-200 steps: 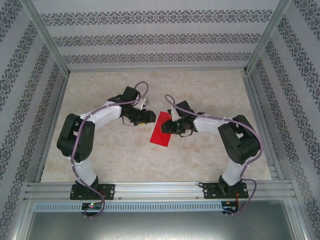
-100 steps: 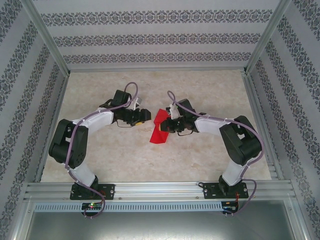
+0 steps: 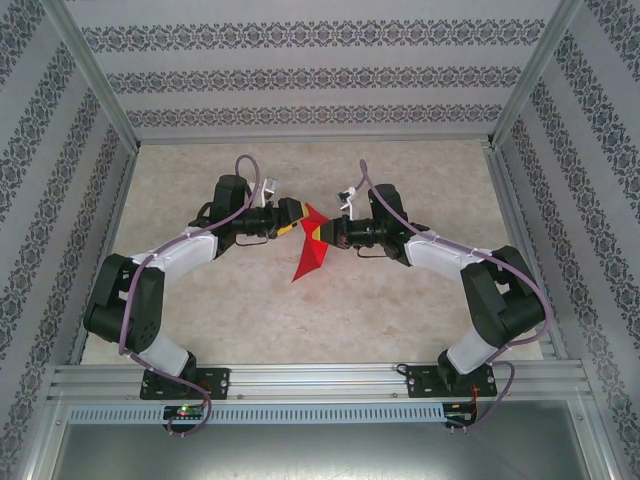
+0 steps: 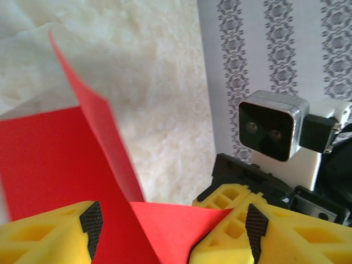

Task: Fold a paper plane with a square sheet of paper (pick it up from the middle)
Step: Pick up the paper from the center of the table.

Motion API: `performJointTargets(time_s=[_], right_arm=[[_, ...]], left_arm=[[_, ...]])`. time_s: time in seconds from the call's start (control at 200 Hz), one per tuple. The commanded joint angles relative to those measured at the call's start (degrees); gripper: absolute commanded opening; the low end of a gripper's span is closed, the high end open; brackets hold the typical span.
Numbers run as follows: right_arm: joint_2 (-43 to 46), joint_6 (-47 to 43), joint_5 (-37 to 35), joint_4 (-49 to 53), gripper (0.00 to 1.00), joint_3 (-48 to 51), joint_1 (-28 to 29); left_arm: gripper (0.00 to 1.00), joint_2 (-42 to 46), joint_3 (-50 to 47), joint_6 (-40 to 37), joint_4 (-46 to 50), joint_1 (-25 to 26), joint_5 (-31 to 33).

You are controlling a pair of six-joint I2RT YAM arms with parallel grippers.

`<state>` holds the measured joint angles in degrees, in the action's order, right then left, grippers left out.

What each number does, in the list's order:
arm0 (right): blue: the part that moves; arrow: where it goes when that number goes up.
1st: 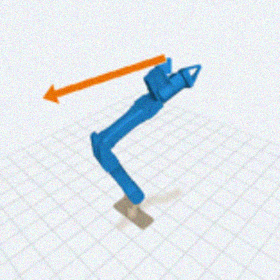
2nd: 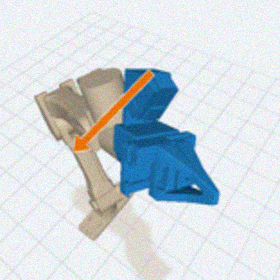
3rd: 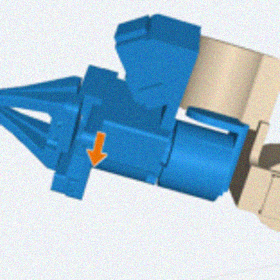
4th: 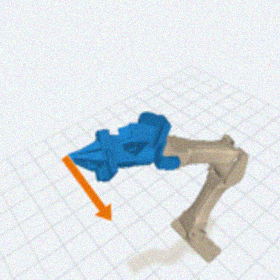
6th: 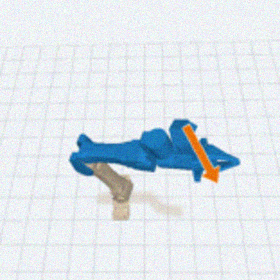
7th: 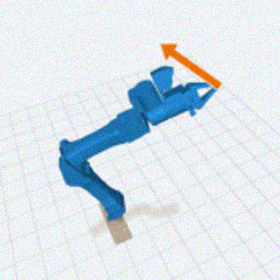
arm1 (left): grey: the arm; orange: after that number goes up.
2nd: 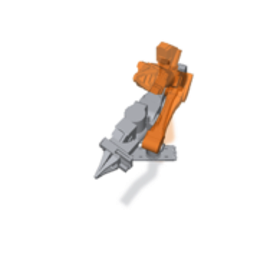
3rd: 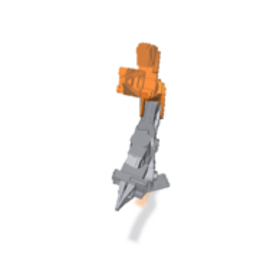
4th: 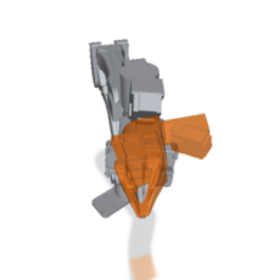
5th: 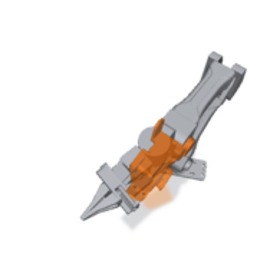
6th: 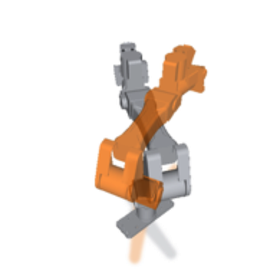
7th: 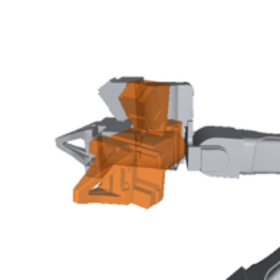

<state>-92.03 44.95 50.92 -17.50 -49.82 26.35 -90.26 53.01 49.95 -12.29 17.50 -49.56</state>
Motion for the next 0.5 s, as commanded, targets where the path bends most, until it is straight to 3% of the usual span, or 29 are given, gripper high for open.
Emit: performJointTargets(time_s=[0.0,0.11,0.37,0.5], right_arm=[[1.84,4.92,3.35,-8.44,0.04,1.05,-0.80],[1.94,4.95,3.23,-8.30,0.05,1.00,-0.99],[1.68,7.87,2.59,-13.29,0.05,2.91,-1.59],[1.16,9.93,2.71,-16.86,0.05,3.66,-1.72]], left_arm=[[0.72,-0.61,0.31,4.57,-5.92,-0.20,-3.27],[0.70,-1.15,0.88,7.56,-9.33,0.58,-5.49],[0.67,-1.12,3.05,5.49,-1.01,1.71,-5.99],[0.64,-1.69,3.50,7.05,-3.23,2.59,-7.25]])
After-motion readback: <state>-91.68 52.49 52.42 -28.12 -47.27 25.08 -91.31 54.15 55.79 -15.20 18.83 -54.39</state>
